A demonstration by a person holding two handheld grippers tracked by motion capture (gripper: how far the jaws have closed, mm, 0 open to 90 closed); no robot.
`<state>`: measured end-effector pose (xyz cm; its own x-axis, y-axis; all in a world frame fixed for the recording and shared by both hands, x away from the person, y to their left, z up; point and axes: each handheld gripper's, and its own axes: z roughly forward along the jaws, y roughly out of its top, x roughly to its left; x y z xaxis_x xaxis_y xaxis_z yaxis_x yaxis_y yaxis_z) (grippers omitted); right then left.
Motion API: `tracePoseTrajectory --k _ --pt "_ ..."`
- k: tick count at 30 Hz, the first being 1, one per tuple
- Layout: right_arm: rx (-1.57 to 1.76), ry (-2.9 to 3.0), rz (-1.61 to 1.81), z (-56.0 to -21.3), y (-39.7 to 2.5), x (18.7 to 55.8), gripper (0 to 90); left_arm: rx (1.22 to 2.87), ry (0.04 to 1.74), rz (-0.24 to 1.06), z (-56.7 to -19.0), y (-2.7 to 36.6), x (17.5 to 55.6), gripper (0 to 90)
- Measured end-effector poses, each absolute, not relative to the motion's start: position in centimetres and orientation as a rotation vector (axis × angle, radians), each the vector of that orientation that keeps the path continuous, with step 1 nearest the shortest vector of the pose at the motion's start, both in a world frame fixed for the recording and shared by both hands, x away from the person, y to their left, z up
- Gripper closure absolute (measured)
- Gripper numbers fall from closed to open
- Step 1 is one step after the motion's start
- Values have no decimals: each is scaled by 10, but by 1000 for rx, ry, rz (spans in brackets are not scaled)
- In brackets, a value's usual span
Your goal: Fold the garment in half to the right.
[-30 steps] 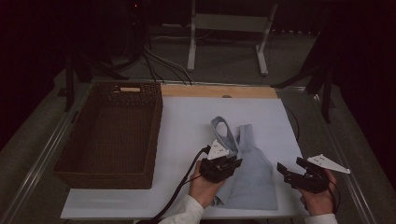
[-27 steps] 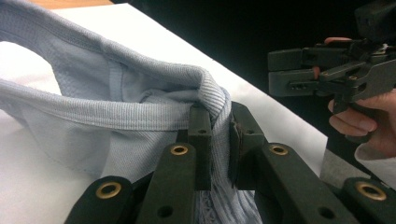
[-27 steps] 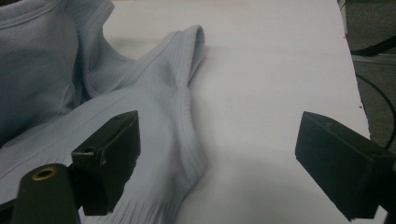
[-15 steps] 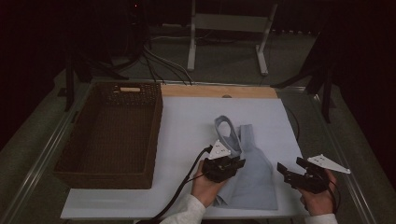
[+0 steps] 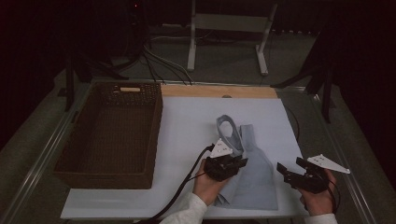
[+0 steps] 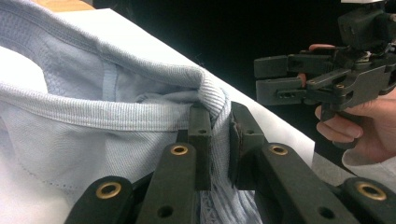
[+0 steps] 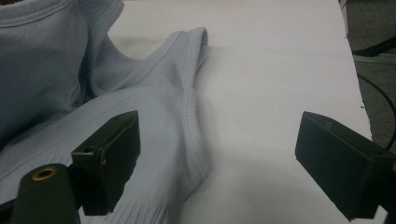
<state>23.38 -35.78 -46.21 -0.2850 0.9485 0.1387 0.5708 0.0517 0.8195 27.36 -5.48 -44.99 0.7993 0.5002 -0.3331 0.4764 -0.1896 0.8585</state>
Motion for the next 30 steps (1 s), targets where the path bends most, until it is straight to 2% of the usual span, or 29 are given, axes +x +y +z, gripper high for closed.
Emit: tracePoseTrajectory --k 30 --pt "1520 1892 1134 -462 -358 234 142 1862 699 -17 -450 -83 282 815"
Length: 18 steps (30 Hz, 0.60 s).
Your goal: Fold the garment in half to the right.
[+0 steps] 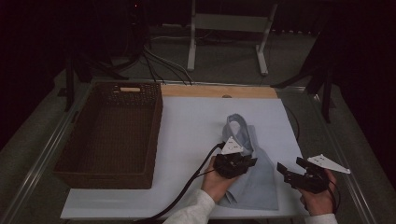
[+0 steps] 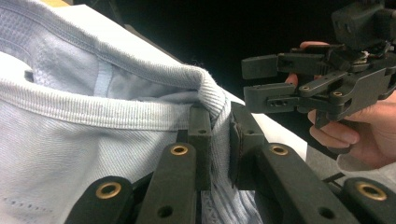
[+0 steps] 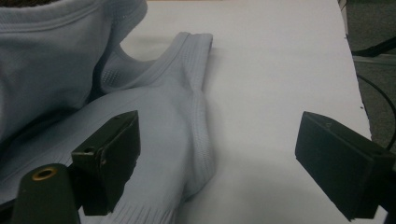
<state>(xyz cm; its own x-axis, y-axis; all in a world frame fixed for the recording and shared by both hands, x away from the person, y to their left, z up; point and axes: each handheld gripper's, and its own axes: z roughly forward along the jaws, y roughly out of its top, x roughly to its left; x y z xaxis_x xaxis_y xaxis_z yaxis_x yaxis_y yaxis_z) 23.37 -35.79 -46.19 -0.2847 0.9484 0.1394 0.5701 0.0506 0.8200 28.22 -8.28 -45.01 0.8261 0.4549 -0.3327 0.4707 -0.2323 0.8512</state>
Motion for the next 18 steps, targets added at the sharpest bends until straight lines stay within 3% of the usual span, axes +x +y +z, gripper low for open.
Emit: tracePoseTrajectory --k 18 --pt "1527 1887 1135 -462 -359 233 143 1923 678 -54 -462 -103 282 804"
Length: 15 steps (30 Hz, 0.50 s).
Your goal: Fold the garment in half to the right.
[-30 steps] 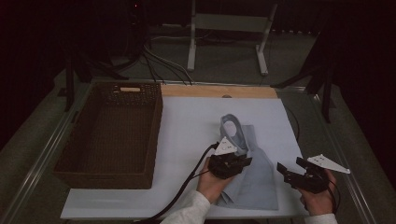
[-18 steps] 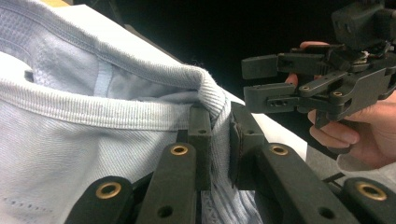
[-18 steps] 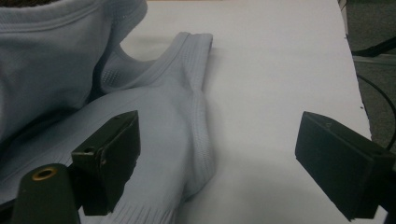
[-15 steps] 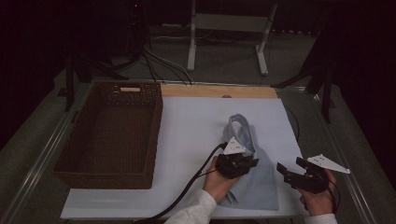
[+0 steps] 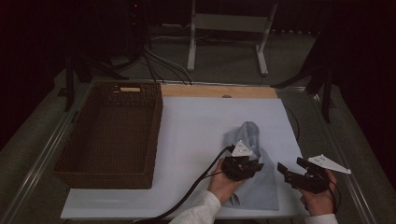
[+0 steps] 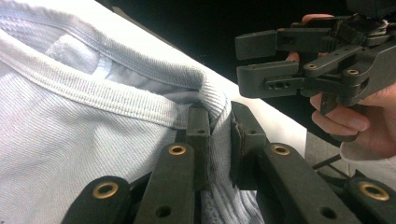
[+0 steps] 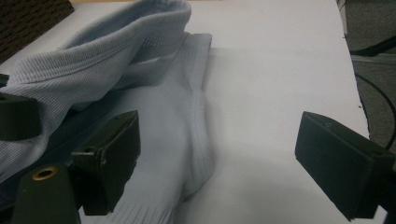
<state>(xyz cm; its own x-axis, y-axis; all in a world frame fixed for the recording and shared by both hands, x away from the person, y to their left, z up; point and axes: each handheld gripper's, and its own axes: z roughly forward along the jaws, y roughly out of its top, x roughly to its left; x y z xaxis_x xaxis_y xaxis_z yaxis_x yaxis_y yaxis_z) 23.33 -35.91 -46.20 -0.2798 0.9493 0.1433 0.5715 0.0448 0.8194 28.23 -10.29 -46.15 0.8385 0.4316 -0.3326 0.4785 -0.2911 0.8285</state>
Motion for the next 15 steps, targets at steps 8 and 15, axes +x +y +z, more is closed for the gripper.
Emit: tracePoseTrajectory --k 8,15 --pt "1523 1888 1134 -462 -358 233 143 1923 693 -64 -465 -106 285 797" --pt "1525 1888 1137 -462 -359 233 143 1910 675 -70 -467 -107 285 700"
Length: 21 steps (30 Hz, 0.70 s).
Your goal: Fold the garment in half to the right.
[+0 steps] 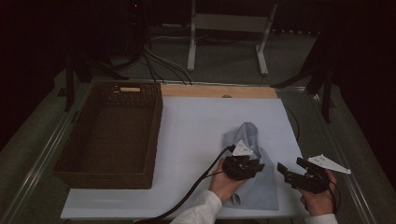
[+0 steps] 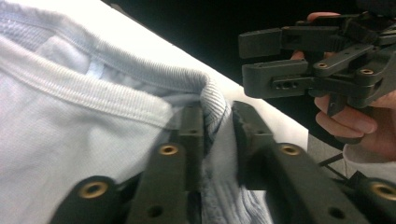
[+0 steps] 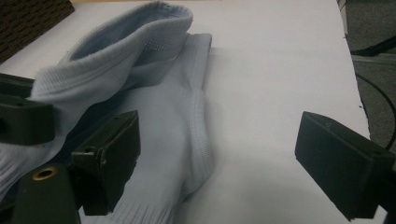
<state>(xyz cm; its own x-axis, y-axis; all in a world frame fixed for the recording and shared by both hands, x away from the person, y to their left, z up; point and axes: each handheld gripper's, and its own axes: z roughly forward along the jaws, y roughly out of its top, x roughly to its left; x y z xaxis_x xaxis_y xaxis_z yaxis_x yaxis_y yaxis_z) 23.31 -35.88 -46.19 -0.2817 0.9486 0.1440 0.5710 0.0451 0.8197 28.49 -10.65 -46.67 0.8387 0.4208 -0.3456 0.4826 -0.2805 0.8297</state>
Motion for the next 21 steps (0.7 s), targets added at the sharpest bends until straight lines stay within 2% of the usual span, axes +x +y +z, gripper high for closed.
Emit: tracePoseTrajectory --k 3,5,8,11,13,16,21 --pt "1524 1888 1137 -462 -359 233 143 1875 672 -83 -465 -104 285 596" --pt "1521 1887 1139 -462 -359 233 143 1869 675 -75 -463 -102 286 484" --pt "1520 1889 1140 -462 -358 233 143 1870 688 -28 -459 -97 287 328" --pt "1519 1892 1140 -462 -358 233 142 1862 701 14 -456 -90 289 224" --pt "1520 1895 1138 -462 -357 233 143 1860 709 36 -455 -86 290 172" --pt "1519 1896 1141 -462 -357 233 143 1856 714 58 -454 -80 291 152" --pt "1514 1903 1141 -462 -355 234 143 1867 697 85 -452 -73 293 58"
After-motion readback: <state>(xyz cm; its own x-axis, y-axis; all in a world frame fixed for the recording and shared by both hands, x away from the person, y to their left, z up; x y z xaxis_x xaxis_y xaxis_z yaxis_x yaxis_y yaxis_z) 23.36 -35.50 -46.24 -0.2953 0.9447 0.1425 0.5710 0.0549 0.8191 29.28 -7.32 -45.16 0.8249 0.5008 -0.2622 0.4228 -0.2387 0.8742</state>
